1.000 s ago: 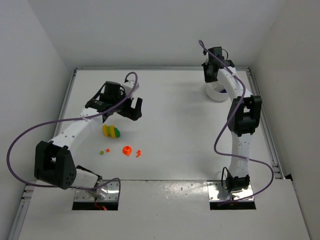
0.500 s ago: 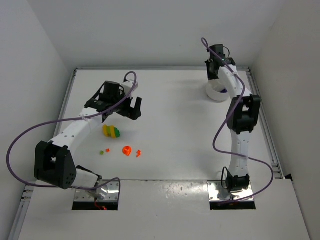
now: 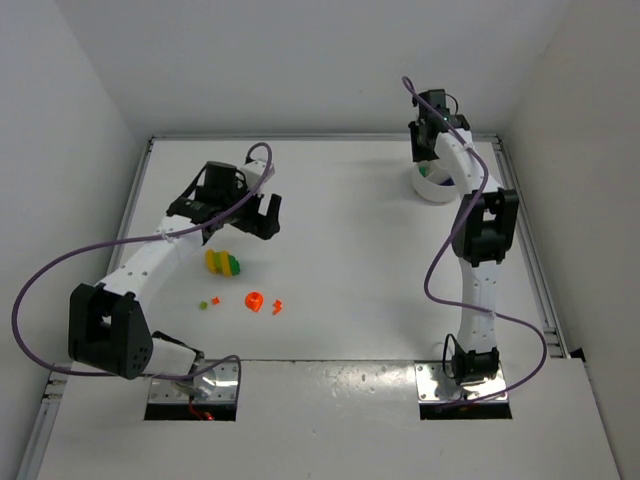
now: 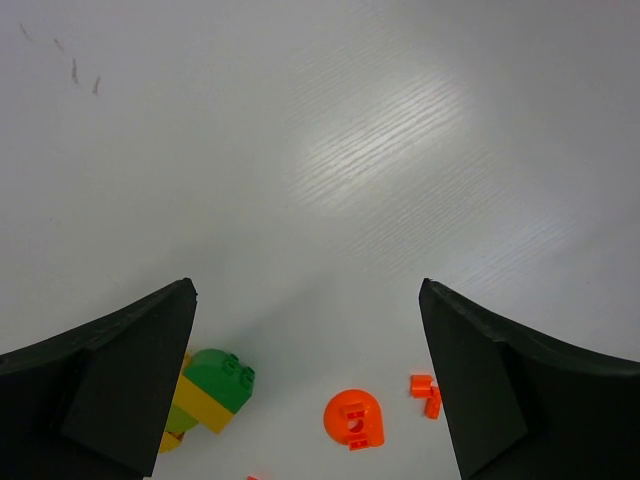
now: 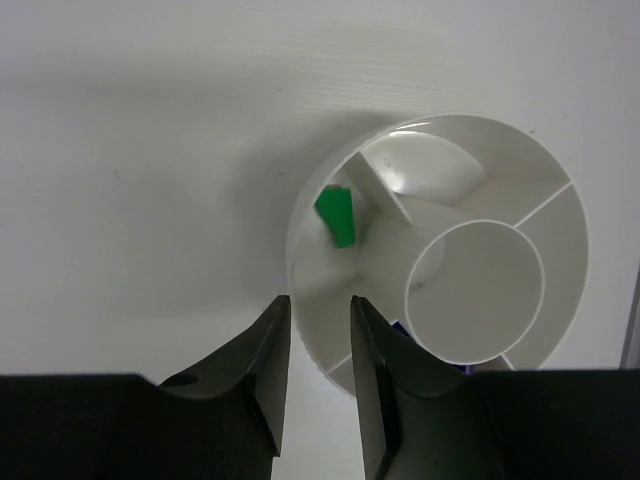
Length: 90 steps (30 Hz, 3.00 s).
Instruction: Sort the legos into containers by color
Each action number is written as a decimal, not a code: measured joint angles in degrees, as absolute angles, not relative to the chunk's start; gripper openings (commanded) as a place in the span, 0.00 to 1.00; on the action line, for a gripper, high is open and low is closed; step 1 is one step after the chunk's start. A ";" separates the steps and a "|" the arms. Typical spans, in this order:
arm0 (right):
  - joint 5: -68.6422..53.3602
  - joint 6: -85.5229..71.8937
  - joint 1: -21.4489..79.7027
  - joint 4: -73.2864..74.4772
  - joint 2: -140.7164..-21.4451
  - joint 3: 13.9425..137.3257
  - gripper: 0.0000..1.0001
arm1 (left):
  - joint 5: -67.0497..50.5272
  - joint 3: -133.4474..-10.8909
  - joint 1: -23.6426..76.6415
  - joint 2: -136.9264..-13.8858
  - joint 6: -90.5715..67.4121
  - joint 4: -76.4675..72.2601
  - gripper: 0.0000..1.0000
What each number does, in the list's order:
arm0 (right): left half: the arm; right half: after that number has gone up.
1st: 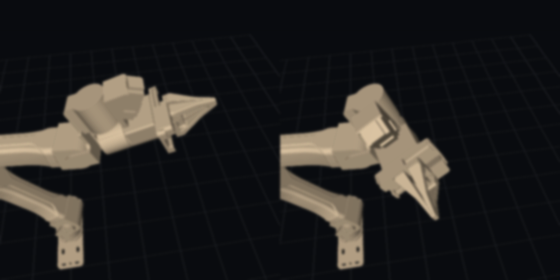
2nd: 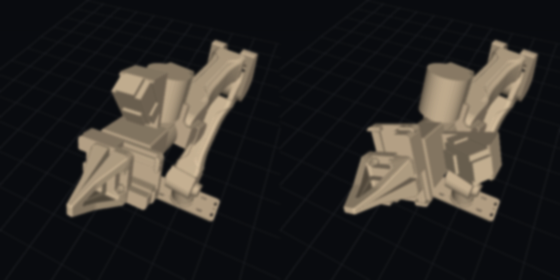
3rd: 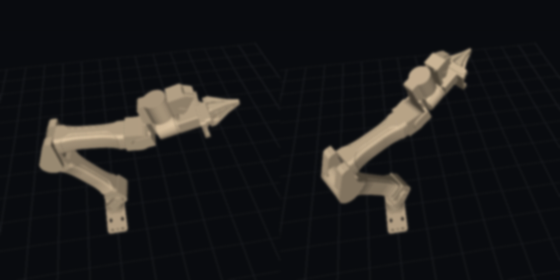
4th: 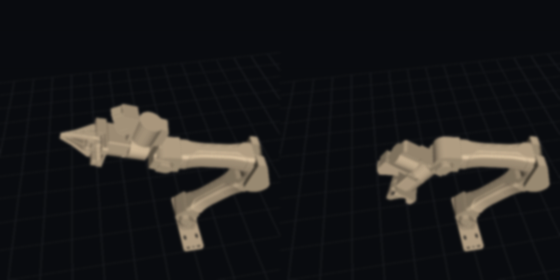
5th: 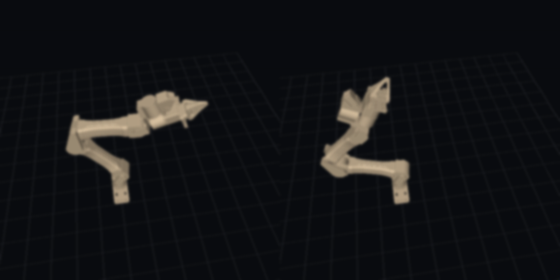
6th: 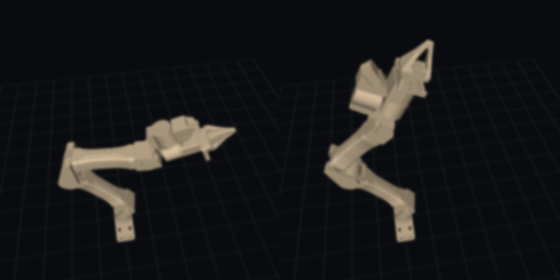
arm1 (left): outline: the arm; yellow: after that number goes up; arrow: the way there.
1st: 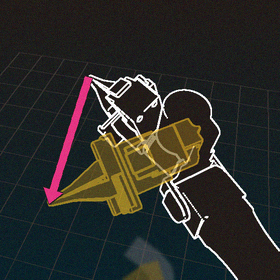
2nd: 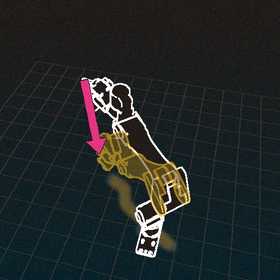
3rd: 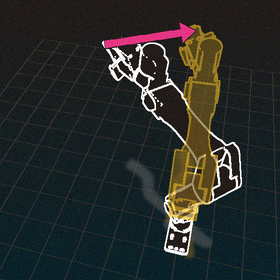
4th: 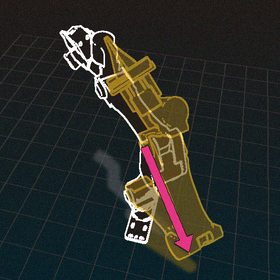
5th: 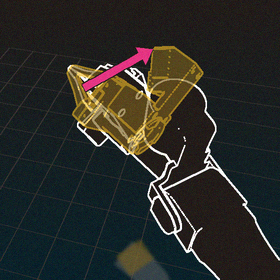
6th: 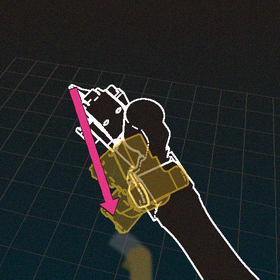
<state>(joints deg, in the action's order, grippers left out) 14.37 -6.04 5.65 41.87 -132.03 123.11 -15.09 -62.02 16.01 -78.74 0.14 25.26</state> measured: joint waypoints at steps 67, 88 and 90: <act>-35.68 -7.88 17.78 45.91 -121.01 98.13 0.55 | -31.29 -55.83 -5.91 -98.96 74.30 38.26 0.68; -57.52 -36.45 22.28 17.28 -120.90 79.42 0.56 | -39.99 -56.73 1.98 -88.25 61.54 37.69 0.40; -58.22 -37.56 23.05 16.43 -120.90 79.50 0.56 | -41.82 -57.78 4.36 -87.42 58.63 37.65 0.40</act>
